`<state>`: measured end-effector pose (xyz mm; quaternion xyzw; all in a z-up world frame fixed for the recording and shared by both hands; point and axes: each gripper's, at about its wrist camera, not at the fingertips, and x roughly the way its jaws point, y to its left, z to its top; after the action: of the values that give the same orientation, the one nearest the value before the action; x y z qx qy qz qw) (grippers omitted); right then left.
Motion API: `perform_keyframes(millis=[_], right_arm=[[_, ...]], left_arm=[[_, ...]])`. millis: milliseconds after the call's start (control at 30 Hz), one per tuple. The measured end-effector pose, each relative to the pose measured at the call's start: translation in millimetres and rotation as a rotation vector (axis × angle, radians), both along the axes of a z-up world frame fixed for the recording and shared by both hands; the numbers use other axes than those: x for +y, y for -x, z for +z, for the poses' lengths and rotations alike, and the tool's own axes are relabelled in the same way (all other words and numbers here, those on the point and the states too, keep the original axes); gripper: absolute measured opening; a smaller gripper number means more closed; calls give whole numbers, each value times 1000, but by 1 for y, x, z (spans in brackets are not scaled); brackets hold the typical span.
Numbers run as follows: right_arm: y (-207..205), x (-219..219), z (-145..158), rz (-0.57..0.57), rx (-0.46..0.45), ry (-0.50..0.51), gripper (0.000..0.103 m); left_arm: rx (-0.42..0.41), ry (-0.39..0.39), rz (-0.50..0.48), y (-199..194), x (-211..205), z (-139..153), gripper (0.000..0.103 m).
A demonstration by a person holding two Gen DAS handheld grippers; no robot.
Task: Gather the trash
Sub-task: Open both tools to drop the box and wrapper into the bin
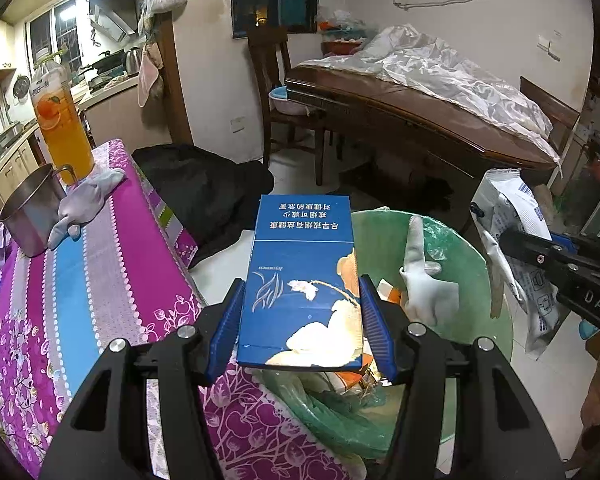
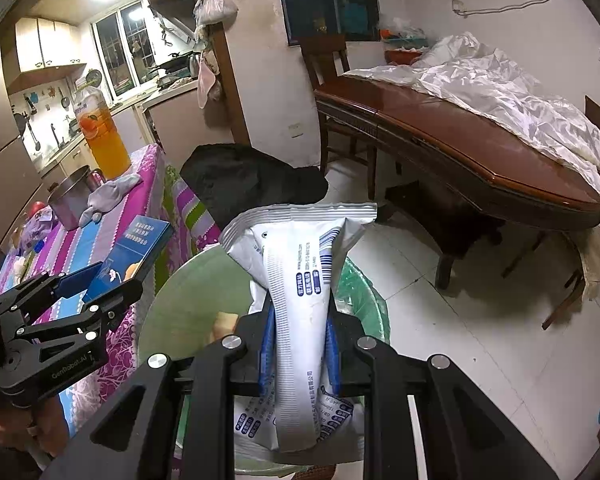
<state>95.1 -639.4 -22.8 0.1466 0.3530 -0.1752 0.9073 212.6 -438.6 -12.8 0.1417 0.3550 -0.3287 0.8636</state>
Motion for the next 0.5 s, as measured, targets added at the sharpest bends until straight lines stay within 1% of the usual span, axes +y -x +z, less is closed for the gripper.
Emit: perform_keyframes(millis=[267,300,333,400,467,500], right_arm=[[-5,3,-6,13,7,-6,23],[-6,4,-6,17,9,-9,25],[-6,5,-7,18,9,-9,32],[-5,4,-6,12,2,-6,40],[-4,3,-6,7,-4,-5,41],[-3,3,-5,2,-8,-2,42]], left_arm=[[7,-15,-2,-2,-4,-4,54],[8,-17,-3,-2,-5,-5,55],[9,-19,-2,-2,-5,-5,55],[15,-21,1,-3,-5,-6,60],[10,-22,2,-3,-5,-7,64],[10,-23,2,-3,-5,-7,65]])
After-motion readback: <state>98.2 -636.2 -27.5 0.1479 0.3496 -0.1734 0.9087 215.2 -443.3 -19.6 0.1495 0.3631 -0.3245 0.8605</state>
